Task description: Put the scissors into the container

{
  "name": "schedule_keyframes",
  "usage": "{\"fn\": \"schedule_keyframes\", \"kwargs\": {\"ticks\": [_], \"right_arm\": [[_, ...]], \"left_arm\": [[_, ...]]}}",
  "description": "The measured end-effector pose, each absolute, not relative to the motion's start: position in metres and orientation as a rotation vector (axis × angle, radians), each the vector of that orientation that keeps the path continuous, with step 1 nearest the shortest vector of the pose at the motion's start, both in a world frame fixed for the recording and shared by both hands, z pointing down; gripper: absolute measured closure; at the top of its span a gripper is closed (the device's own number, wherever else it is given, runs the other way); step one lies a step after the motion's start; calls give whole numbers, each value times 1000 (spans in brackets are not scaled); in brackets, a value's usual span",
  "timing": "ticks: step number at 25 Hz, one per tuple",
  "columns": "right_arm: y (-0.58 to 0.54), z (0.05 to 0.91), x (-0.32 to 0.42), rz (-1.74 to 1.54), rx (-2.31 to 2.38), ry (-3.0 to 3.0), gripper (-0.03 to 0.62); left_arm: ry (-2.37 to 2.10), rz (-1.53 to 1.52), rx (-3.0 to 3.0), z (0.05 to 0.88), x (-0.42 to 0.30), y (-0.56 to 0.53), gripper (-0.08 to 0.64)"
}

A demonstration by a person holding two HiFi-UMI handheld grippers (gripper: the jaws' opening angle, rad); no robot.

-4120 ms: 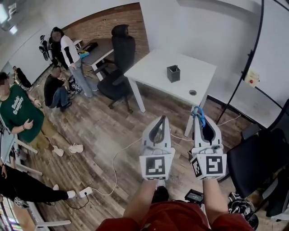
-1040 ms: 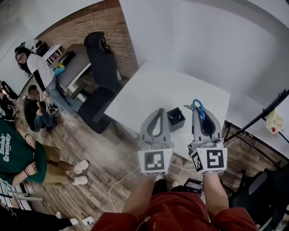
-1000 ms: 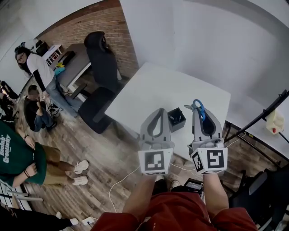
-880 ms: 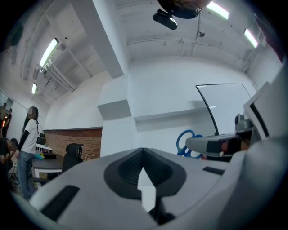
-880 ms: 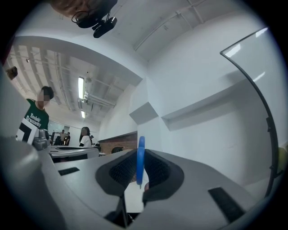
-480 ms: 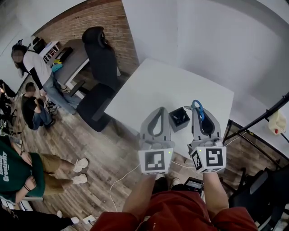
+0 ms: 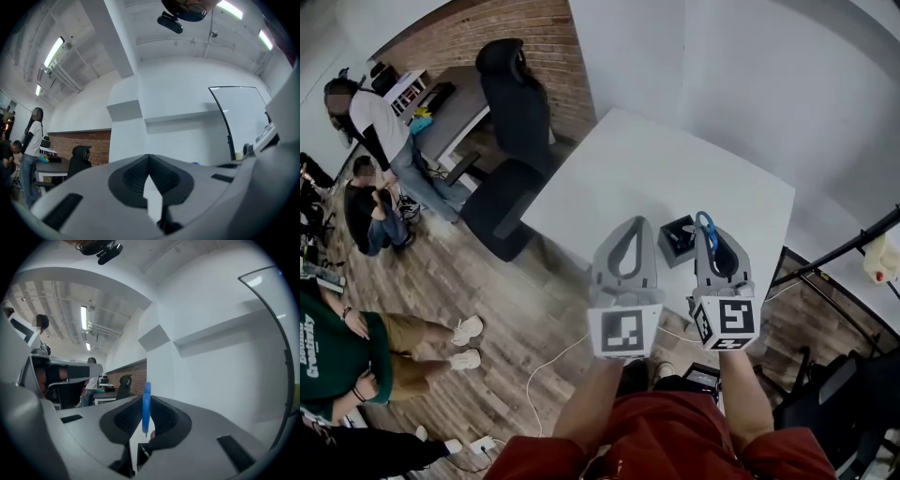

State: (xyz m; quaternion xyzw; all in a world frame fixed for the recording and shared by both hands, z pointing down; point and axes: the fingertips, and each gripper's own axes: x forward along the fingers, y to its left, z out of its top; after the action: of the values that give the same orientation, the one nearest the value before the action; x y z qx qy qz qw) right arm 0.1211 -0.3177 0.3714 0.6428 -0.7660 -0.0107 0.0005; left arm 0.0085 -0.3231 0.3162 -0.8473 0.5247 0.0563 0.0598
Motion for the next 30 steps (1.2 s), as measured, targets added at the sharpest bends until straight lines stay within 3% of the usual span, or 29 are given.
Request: {"fn": "schedule_keyframes", "kwargs": {"ticks": [30], "right_arm": [[-353,492,100,203,1846,-2278,538]], "left_arm": [[1667,125,-2572,343,-14,-337,548]]}}
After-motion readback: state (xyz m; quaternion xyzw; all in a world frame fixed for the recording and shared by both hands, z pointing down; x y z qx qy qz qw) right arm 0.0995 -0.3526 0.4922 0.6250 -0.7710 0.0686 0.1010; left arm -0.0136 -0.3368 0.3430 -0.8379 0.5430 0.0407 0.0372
